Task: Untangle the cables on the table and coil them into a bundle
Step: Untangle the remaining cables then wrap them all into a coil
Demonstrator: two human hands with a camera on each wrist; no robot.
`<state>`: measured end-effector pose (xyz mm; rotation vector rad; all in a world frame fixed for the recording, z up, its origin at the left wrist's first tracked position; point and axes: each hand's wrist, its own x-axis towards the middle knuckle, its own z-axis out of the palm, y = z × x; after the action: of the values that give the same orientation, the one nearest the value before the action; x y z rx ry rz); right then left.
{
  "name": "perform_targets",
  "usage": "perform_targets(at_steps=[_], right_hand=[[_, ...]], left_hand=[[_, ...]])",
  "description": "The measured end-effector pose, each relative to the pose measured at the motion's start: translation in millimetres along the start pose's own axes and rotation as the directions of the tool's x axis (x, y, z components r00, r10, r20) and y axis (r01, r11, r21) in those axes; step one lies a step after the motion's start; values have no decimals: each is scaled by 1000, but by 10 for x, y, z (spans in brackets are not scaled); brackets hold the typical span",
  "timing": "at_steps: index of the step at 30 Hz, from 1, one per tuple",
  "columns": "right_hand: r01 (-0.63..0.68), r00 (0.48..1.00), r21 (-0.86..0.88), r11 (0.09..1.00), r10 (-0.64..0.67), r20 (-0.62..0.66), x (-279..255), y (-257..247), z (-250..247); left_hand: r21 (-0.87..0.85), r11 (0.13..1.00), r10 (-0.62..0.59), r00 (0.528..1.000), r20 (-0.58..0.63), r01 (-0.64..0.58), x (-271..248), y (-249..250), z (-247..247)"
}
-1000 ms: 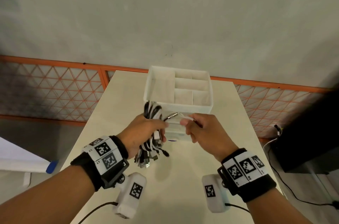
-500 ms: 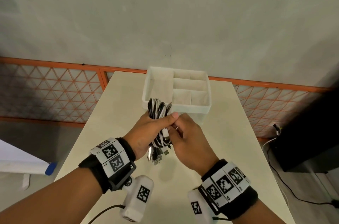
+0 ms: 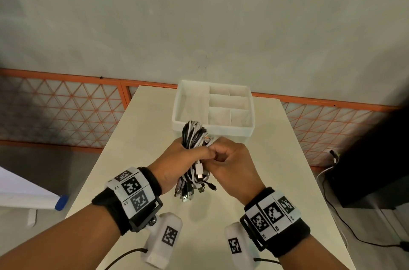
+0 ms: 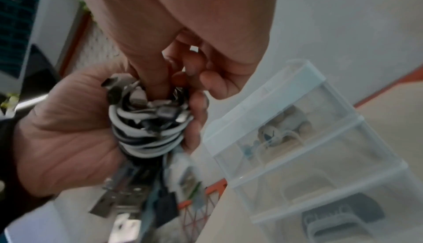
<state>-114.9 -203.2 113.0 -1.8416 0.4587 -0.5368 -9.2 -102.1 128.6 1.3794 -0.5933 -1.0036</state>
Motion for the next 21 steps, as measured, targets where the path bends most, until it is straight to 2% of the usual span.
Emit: perform_targets(at_steps=[2, 3, 4, 6, 8, 11, 13, 16, 21], right_hand=[[52, 998, -95, 994, -47, 49, -16, -2, -12], [63, 996, -89, 994, -57, 69, -27, -13, -26], [47, 997, -35, 998, -45, 66, -35, -36, -47], [-19, 999, 142, 990, 23, -24, -13, -62, -114], [-80, 993, 190, 978, 94, -69, 23, -46, -200], [-217, 959, 52, 975, 203, 197, 8, -81, -129], [-174, 946, 82, 981, 143, 291, -17, -118, 18], [-153, 966, 178, 972, 109, 234, -34, -114, 138], [-176, 968, 97, 980, 155, 196, -33, 26, 148]], left_hand=[[14, 1000, 4, 1000, 17, -4, -21, 7, -13], [10, 1000, 11, 1000, 6, -11, -30, 5, -23], [-9, 1000, 17, 1000, -16, -17, -29, -10, -41], [-84, 996, -2, 998, -66, -3, -16, -43, -75], [-177, 984, -31, 996, -84, 15, -19, -70, -111], [-217, 976, -31, 998, -49, 19, -26, -69, -102], [-200, 980, -22, 999, -27, 16, -24, -60, -38], [-198, 979, -47, 999, -28, 40, -6, -84, -5], [22, 995, -96, 995, -21, 96, -31, -94, -94]])
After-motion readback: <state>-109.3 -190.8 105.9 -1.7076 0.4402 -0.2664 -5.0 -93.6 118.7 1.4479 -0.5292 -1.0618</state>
